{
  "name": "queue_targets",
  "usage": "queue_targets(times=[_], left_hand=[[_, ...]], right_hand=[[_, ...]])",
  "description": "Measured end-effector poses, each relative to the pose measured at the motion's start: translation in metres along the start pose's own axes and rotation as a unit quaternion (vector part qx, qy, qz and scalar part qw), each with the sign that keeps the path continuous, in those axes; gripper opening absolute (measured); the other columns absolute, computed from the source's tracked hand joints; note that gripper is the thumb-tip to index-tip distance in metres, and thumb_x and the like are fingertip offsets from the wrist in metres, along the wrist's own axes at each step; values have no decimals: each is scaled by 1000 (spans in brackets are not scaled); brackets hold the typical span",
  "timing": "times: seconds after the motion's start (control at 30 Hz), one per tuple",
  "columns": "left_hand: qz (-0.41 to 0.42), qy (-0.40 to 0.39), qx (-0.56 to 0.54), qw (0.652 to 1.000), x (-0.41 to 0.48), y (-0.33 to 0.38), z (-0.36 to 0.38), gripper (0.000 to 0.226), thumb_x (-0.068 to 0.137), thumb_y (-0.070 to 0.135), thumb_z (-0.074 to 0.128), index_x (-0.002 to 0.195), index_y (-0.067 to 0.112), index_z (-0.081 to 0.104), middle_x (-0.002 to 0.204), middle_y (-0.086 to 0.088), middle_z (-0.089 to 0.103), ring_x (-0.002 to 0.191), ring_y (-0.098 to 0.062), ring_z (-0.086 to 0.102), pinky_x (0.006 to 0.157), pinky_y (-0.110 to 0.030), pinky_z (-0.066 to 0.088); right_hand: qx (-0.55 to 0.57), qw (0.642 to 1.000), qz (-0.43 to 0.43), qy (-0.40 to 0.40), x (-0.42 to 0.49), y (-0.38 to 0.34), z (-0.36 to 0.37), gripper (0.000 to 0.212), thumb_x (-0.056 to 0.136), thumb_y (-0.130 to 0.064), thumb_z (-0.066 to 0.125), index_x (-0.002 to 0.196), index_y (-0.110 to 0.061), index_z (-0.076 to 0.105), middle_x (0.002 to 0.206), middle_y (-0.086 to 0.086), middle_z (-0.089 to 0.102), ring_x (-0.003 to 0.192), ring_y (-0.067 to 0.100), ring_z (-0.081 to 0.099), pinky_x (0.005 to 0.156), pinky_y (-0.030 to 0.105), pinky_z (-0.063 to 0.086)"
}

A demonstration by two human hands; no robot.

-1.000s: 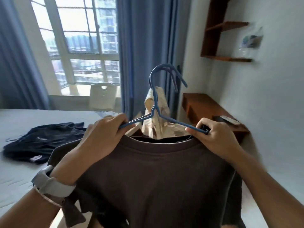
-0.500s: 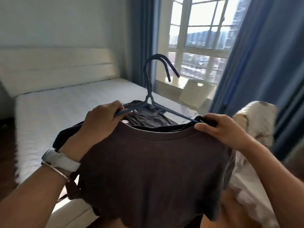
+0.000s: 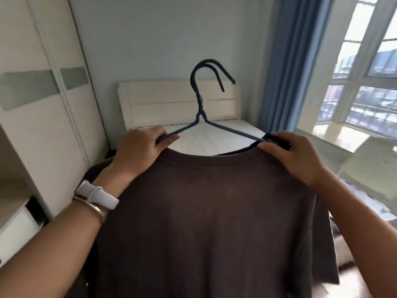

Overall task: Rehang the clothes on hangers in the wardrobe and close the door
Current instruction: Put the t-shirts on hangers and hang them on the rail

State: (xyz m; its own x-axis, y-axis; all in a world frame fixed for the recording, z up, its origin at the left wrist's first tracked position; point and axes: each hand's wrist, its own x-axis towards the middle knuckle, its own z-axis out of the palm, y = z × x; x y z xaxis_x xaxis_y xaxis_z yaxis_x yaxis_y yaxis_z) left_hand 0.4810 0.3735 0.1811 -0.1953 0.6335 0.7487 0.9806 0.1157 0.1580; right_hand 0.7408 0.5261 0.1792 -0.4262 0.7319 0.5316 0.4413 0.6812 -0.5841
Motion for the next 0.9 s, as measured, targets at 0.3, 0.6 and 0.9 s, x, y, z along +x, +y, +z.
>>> queue_targets(times=[0.3,0.6,0.9], left_hand=[[-78,31,64,994,141,-119,73,43,88,47,49,84,6,61,65,-8,54,62,-24,48,57,-30,31],[-211,-45,140,966,239,-259,224,45,89,51,45,94,10,64,87,-19,61,99,-35,52,83,-39,37],[-324,-280,127,895,233,-400,453,45,88,54,44,73,12,51,77,-8,53,80,-30,56,57,-28,30]], right_hand=[[0,996,-84,33,205,11,106,42,79,-60,54,101,-27,67,102,5,70,106,27,57,95,33,30],[-13,997,-70,-42,377,70,269,42,83,-55,54,106,-21,64,107,10,66,111,30,50,87,32,26],[-53,973,26,-225,456,226,498,39,86,-50,52,107,-19,62,107,9,65,110,29,52,95,37,28]])
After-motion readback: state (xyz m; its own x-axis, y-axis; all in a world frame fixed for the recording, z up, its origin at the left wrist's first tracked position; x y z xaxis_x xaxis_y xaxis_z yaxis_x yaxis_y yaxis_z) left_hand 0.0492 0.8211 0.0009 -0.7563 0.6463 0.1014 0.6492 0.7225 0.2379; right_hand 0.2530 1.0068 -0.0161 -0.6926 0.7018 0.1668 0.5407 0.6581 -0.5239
